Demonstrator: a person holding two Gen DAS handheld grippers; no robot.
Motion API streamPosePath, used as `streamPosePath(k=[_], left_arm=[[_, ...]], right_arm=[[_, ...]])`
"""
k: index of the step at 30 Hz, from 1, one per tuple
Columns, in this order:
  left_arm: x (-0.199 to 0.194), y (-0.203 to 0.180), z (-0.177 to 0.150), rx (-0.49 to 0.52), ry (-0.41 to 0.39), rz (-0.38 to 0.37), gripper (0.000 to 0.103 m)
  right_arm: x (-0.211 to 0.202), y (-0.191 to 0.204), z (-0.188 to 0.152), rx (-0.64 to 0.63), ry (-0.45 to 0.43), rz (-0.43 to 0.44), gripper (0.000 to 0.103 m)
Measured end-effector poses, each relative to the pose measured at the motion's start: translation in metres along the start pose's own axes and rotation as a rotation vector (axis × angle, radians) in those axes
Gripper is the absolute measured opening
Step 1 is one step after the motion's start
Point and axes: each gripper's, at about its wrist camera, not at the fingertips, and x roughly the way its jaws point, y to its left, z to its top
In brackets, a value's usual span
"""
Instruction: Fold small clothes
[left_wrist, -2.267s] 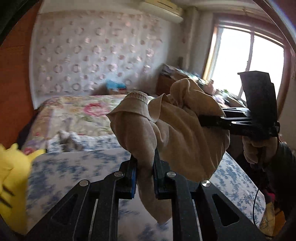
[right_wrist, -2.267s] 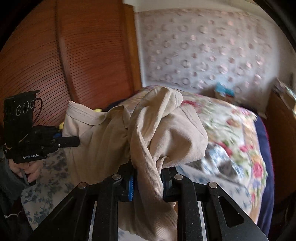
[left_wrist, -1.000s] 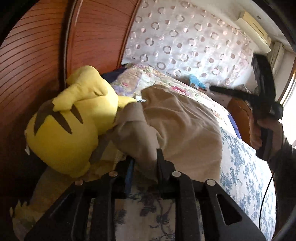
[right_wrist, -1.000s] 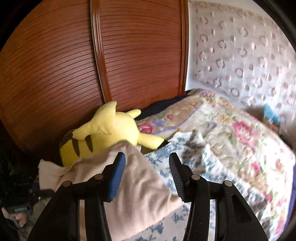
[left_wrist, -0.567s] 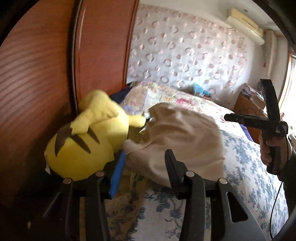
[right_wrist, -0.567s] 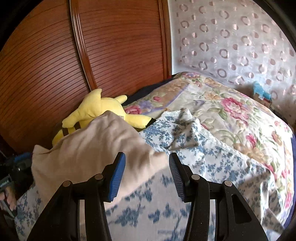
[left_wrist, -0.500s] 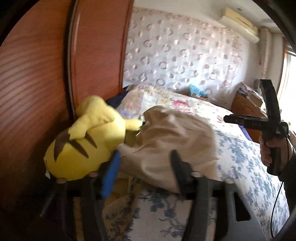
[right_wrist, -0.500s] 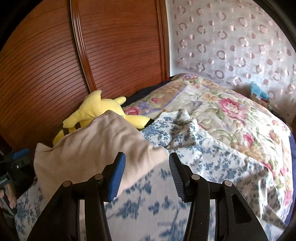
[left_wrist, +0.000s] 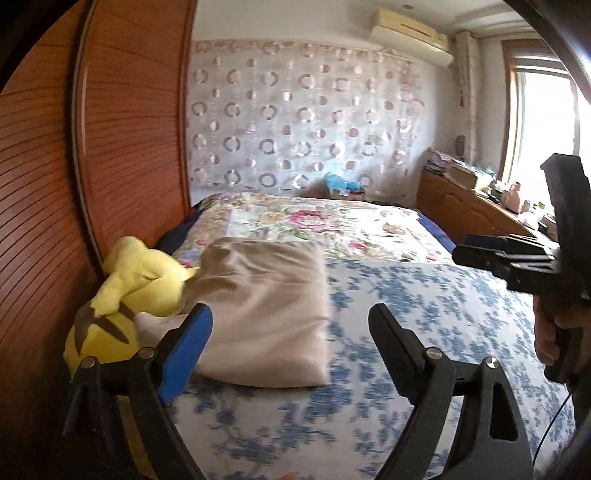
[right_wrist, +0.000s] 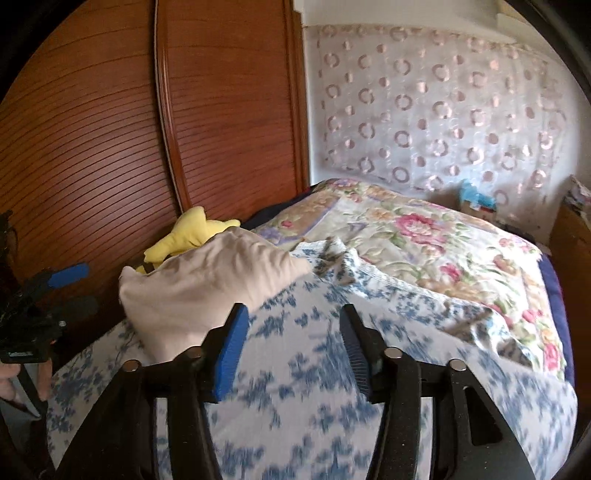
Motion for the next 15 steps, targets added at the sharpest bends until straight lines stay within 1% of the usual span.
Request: streamPosePath(k=[3, 4, 6, 11, 15], left_arm=[[-0.005, -0.019, 0.0, 0.014, -0.005, -0.041, 0.087], [-0.007, -0.023, 0.0, 0.021, -0.007, -0.047, 0.087], [-0.012, -0.035, 0.001, 0.033, -0.013, -0.062, 0.087], [-0.028, -0.06, 0.004, 0.05, -0.039, -0.096, 0.087], [-0.044, -0.076, 0.013, 0.071, -0.075, -0.112, 0.087]], right_arm=[[-0.021, 0.002, -0.014, 0.026, -0.024, -0.023, 0.067], [-0.028, 0.002, -0.02, 0.037, -0.031, -0.026, 0.071], [-0.043, 0.001, -0.031, 0.063, -0.044, -0.048, 0.075], [-0.079, 0.004, -0.05, 0.112, -0.096, -0.109, 0.077], [-0.103, 0.007, -0.06, 0.151, -0.138, -0.156, 0.077]])
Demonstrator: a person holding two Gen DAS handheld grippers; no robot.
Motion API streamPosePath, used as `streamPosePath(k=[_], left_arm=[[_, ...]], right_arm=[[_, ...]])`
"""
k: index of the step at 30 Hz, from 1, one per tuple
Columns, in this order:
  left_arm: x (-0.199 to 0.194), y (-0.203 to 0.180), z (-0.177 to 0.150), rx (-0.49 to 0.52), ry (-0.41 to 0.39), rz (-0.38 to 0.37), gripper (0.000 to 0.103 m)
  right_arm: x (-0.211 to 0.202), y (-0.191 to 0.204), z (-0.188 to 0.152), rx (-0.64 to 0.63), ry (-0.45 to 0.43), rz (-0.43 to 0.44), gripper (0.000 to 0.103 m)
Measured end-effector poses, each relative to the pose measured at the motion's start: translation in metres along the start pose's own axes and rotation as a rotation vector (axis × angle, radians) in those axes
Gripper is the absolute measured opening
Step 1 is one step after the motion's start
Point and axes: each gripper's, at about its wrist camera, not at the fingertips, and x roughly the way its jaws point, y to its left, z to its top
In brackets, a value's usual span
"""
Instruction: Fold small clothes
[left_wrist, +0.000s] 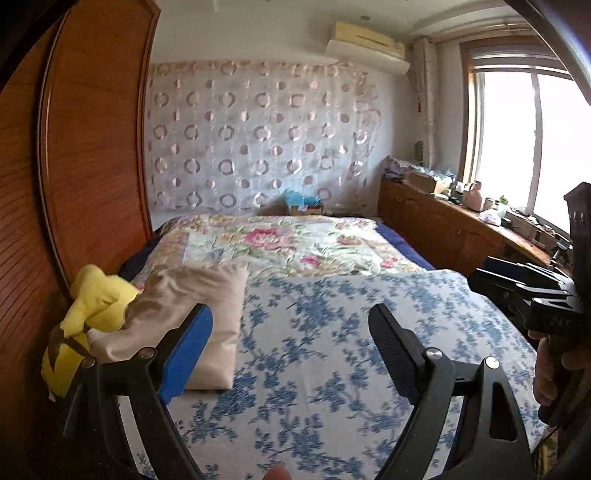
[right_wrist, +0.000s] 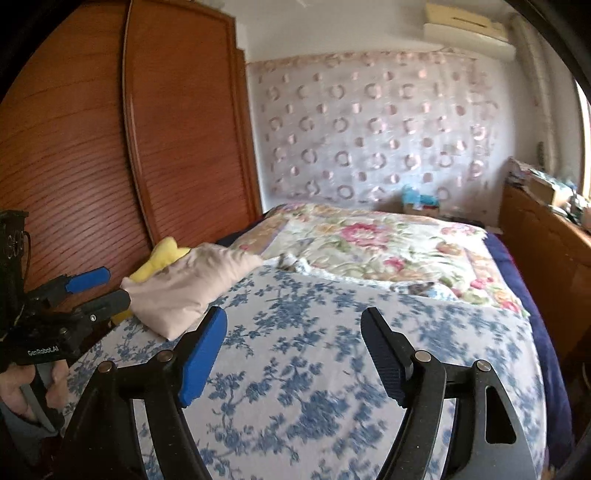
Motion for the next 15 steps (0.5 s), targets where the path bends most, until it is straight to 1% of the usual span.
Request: streamPosePath(k=[3, 7, 11, 15], left_arm=[[-0.005, -0.01, 0.006, 0.015, -0.015, 0.008, 0.087], [-0.009, -0.017, 0.007, 0.01, -0.017, 0.011, 0.087], [-0.008, -0.023, 0.005, 0.01, -0.009, 0.013, 0.087], [-0.008, -0.027, 0.003, 0.022, -0.009, 0.01, 0.087]], right_arm=[[-0.02, -0.001, -0.004, 0.021, -0.036, -0.046, 0.077], [-0.04, 0.004, -0.012, 0.049, -0.075, -0.098, 0.077], [-0.045, 0.01, -0.02, 0.06, -0.094, -0.126, 0.077], [-0.044, 0.015, -0.023, 0.067, -0.1, -0.135, 0.077]])
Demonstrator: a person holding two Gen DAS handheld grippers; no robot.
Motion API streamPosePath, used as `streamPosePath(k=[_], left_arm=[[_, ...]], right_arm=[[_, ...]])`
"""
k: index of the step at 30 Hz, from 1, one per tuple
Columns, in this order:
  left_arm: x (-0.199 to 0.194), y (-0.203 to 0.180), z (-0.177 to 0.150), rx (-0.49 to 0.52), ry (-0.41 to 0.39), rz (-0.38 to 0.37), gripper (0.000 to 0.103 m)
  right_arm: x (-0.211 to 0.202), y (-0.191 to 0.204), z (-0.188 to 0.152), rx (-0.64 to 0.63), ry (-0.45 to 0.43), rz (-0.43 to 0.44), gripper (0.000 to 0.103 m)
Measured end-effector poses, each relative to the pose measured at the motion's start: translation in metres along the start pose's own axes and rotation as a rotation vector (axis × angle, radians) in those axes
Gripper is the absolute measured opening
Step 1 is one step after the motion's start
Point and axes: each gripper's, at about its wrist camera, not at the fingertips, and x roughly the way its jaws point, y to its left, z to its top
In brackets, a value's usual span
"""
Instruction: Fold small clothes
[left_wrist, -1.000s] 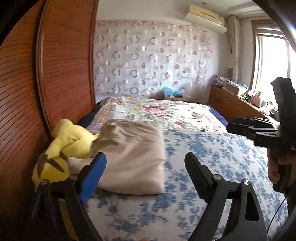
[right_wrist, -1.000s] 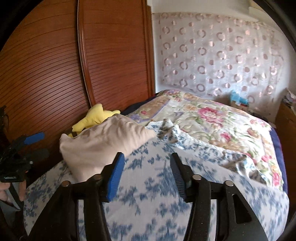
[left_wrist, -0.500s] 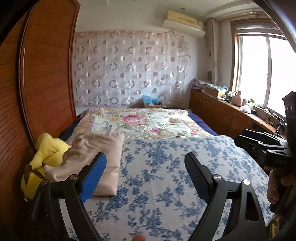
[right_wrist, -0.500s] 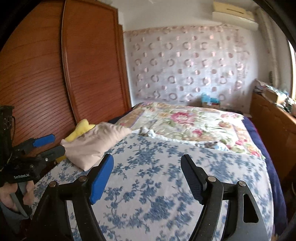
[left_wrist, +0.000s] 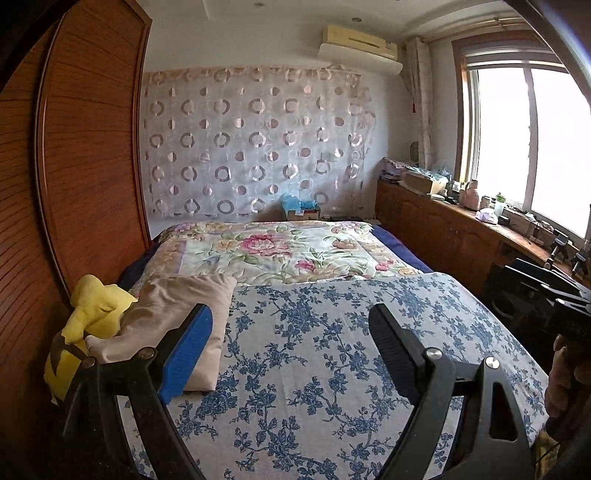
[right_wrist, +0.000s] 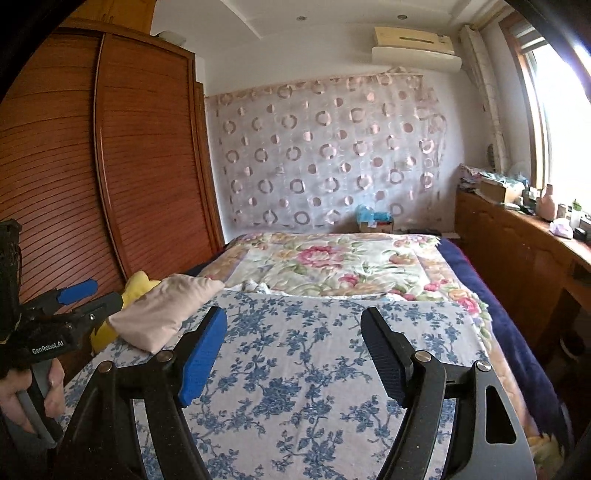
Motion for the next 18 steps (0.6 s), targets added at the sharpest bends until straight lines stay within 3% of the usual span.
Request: streamPosePath(k=[18], left_arm=[[-0.003, -0.001, 0.001, 0.0, -0.009, 0.005, 0.087]], right_arm=[[-0.011, -0.006, -0.009, 0.007, -0.008, -0.003, 0.077]])
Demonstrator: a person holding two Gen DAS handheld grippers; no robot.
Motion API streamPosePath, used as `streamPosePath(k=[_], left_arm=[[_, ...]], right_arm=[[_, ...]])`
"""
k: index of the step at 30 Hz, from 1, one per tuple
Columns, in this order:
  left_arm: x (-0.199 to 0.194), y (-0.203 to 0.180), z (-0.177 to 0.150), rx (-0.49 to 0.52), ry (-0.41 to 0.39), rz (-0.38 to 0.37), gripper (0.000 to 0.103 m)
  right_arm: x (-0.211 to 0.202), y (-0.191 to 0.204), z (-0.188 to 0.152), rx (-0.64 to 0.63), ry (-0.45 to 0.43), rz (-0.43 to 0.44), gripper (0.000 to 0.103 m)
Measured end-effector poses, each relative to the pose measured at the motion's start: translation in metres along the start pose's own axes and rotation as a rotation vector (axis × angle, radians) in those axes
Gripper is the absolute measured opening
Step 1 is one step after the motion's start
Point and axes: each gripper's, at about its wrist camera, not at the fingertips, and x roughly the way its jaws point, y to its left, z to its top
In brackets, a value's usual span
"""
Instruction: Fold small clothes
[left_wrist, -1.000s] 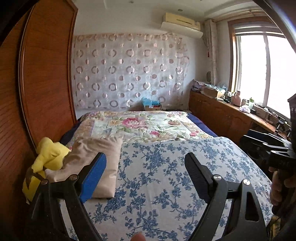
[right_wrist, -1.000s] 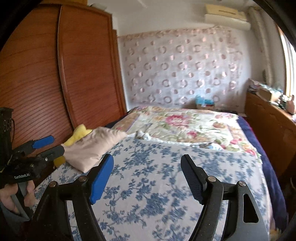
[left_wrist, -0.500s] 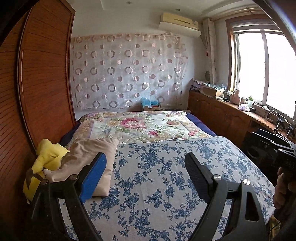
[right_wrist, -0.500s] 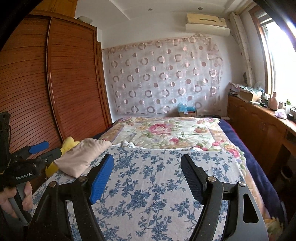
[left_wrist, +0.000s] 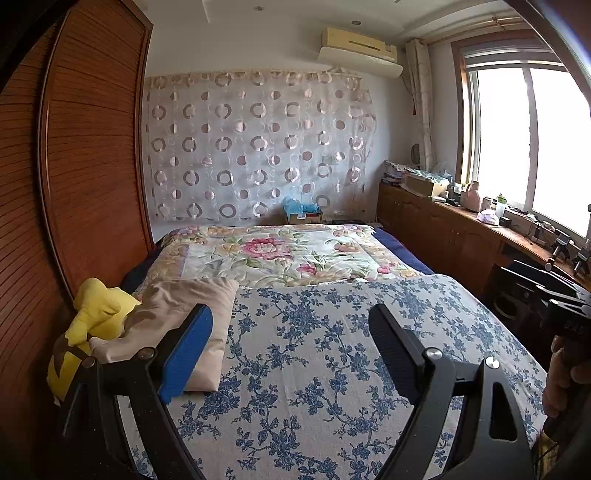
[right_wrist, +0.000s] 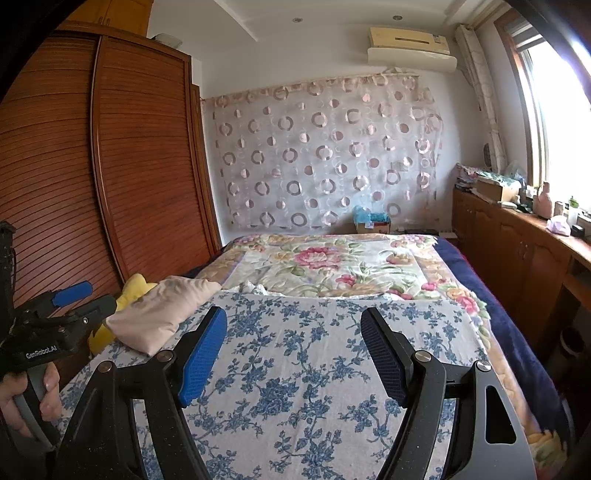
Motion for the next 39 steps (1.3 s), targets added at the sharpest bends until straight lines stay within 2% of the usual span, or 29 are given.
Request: streamPosePath(k=[39], left_arm=[[0.002, 0.002, -0.004, 0.001, -0.005, 0.0, 0.087]], right_arm=[[-0.01, -0.014, 0.003, -0.004, -0.012, -0.006, 0.077]])
